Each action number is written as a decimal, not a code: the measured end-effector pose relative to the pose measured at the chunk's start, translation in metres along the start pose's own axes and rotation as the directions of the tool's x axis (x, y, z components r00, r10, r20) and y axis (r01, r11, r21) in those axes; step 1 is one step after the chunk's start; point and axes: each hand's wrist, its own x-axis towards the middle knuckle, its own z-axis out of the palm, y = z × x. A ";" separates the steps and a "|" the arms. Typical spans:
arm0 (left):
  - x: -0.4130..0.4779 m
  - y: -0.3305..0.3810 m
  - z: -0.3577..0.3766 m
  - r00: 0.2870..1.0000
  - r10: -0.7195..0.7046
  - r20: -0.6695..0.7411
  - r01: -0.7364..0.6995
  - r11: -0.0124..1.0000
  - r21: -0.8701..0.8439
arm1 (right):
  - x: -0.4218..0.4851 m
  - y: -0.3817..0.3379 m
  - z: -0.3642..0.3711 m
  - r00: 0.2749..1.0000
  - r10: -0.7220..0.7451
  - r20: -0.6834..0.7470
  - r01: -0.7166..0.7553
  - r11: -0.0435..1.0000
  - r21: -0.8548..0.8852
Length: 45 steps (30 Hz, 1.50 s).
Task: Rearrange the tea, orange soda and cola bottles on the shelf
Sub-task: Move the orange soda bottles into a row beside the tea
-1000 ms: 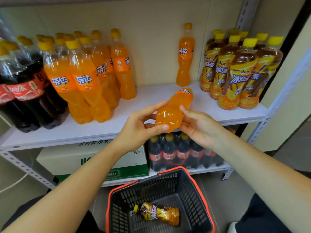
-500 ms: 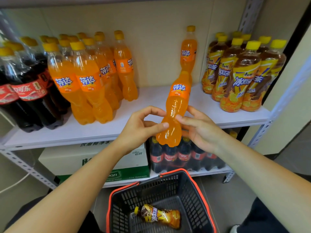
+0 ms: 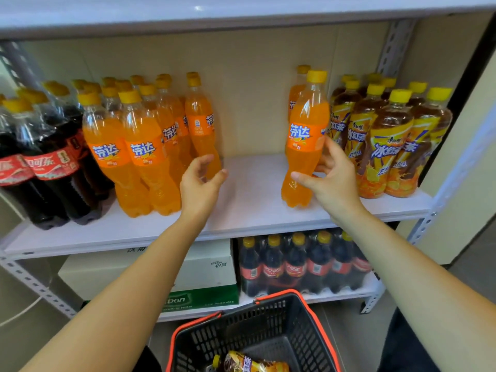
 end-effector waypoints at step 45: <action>-0.062 0.030 0.033 0.817 0.008 0.576 0.070 0.991 -0.113 | -0.019 -0.029 -0.001 0.892 0.183 0.414 -0.293 0.930 0.221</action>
